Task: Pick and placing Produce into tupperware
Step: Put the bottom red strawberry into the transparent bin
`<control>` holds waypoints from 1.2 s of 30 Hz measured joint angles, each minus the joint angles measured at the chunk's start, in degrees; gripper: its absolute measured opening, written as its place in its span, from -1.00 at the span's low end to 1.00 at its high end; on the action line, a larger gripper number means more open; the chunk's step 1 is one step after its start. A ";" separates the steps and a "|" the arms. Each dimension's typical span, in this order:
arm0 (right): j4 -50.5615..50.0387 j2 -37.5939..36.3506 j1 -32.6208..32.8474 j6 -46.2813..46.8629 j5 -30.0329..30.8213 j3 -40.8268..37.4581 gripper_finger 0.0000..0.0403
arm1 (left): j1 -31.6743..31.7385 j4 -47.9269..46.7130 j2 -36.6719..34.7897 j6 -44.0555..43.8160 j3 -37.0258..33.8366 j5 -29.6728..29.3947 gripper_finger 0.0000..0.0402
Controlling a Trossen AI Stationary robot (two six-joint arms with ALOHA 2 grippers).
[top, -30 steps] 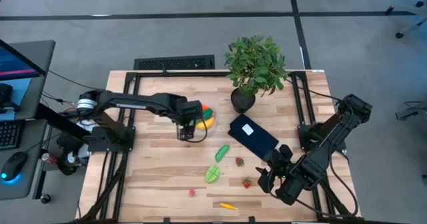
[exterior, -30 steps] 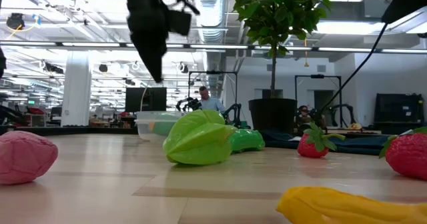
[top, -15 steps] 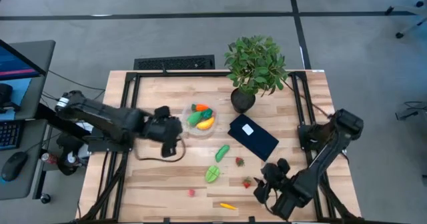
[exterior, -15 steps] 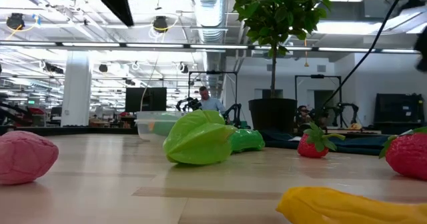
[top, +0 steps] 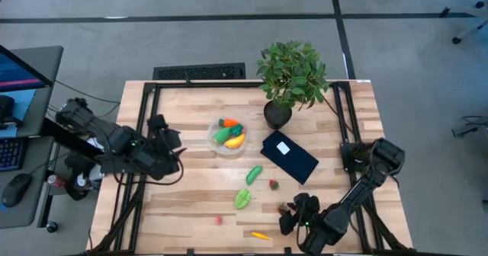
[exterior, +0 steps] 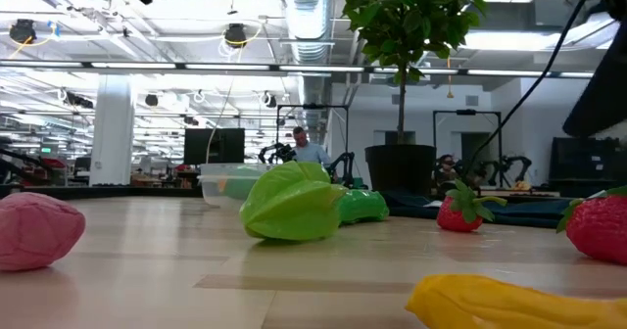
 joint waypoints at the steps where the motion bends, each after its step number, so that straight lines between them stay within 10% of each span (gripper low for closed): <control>1: 0.19 0.32 0.00 0.00 -0.48 0.00 0.06 | 0.02 -0.53 -0.63 -0.04 0.00 -0.57 0.28; 36: 5.54 1.69 -0.70 -3.54 -2.64 -3.43 0.06 | 0.04 -0.84 -11.47 -5.77 0.00 -8.57 0.28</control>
